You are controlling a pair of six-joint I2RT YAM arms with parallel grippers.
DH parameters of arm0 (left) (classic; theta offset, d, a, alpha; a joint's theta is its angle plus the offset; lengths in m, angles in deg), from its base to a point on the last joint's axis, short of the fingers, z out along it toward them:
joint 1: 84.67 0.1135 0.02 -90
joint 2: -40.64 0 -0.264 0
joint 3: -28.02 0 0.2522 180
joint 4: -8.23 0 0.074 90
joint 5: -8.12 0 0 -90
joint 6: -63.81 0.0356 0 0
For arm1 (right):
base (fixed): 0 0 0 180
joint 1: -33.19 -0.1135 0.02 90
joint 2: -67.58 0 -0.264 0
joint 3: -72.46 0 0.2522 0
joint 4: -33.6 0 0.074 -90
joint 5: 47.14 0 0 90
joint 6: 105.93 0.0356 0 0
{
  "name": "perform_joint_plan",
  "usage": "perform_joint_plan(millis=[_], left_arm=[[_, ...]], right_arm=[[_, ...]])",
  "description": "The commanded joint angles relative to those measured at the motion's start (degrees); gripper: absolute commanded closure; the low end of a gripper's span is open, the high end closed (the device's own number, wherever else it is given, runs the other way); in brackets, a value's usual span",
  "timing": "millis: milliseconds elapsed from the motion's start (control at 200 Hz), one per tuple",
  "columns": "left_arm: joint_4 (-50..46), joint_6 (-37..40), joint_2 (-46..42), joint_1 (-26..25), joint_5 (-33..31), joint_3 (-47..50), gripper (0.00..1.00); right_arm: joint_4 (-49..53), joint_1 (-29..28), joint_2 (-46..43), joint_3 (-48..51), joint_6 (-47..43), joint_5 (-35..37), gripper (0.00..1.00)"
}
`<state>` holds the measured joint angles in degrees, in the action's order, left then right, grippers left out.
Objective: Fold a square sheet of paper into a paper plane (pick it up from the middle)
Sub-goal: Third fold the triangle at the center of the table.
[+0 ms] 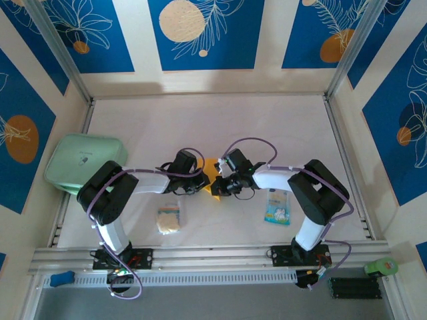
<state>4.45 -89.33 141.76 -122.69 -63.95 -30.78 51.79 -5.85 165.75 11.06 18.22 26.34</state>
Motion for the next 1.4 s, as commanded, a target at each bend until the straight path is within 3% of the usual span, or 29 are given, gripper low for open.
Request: perform_joint_plan(millis=[0,905,1396], left_arm=[[-2.3,0.2,1.5,-0.3,-0.2,0.5,0.88],[-2.5,0.6,0.5,-0.3,0.2,0.0,0.88],[-5.7,8.7,-7.2,2.1,2.0,-1.0,0.83]], right_arm=[[2.1,-0.3,0.9,-1.2,0.5,-0.1,0.97],[7.1,-0.1,4.4,-2.6,-1.0,1.2,0.98],[11.7,-0.2,7.1,-3.1,-1.4,3.5,0.99]])
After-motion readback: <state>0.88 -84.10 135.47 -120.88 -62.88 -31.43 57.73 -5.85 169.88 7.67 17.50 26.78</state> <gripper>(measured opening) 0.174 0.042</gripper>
